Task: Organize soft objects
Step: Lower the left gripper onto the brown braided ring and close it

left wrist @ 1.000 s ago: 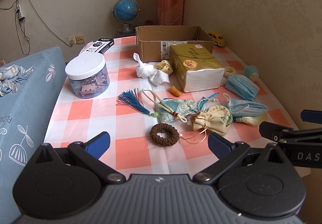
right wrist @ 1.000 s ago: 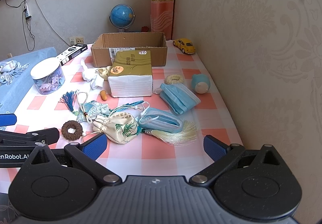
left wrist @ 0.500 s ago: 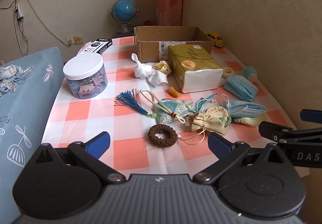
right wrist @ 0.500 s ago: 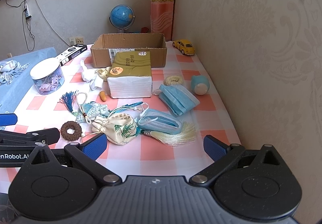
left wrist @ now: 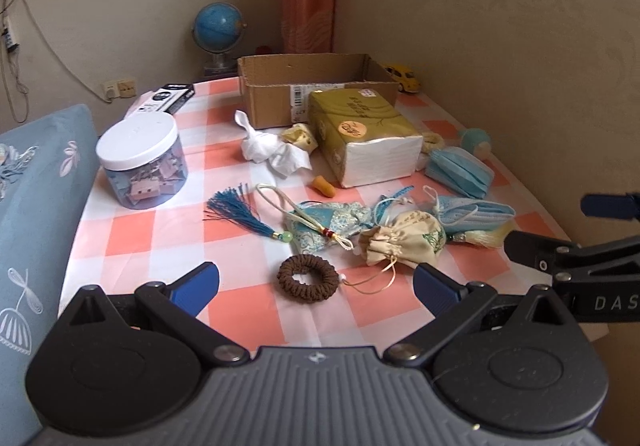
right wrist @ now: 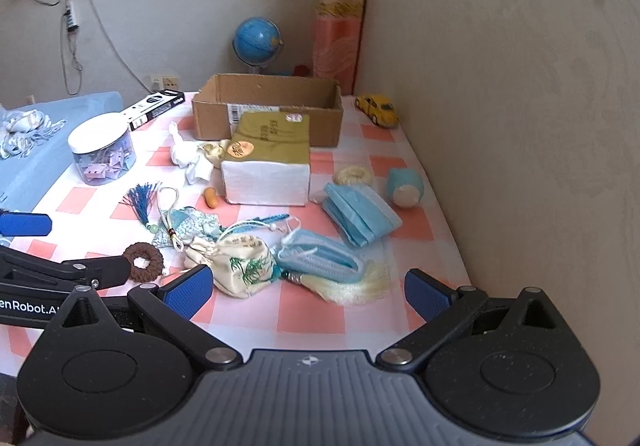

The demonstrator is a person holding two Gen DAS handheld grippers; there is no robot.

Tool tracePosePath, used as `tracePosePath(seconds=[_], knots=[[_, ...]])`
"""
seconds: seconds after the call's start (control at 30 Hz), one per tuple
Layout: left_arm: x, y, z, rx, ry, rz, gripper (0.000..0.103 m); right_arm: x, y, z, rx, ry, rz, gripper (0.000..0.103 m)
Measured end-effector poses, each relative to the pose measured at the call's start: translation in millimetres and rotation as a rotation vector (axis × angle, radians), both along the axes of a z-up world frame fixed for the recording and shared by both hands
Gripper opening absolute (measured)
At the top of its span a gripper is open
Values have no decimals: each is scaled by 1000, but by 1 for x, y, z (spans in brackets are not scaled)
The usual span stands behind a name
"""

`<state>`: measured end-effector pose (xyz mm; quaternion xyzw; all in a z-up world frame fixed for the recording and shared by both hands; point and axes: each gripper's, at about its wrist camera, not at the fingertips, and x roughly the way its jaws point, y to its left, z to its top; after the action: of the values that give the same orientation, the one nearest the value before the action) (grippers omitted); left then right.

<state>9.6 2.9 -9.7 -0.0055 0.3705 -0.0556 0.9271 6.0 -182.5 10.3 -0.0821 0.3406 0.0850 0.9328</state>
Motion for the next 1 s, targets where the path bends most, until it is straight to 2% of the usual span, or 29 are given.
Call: tracePosePath(seconds=[0.17,0.37,0.67,1.0], knots=[[3,2,-7,1,-7,-45,102,4,-2,-5,-12,-21,49,103],[14,6,-25,18,25,-66,102,6,-5,-13,-30,-31,64,103],[30,13,-50,54,57,-75,102,11,-5,-30,-52,1,84,103],[45,22,-66,17,89,-89,100,21,0,-40,-33,30,131,103]])
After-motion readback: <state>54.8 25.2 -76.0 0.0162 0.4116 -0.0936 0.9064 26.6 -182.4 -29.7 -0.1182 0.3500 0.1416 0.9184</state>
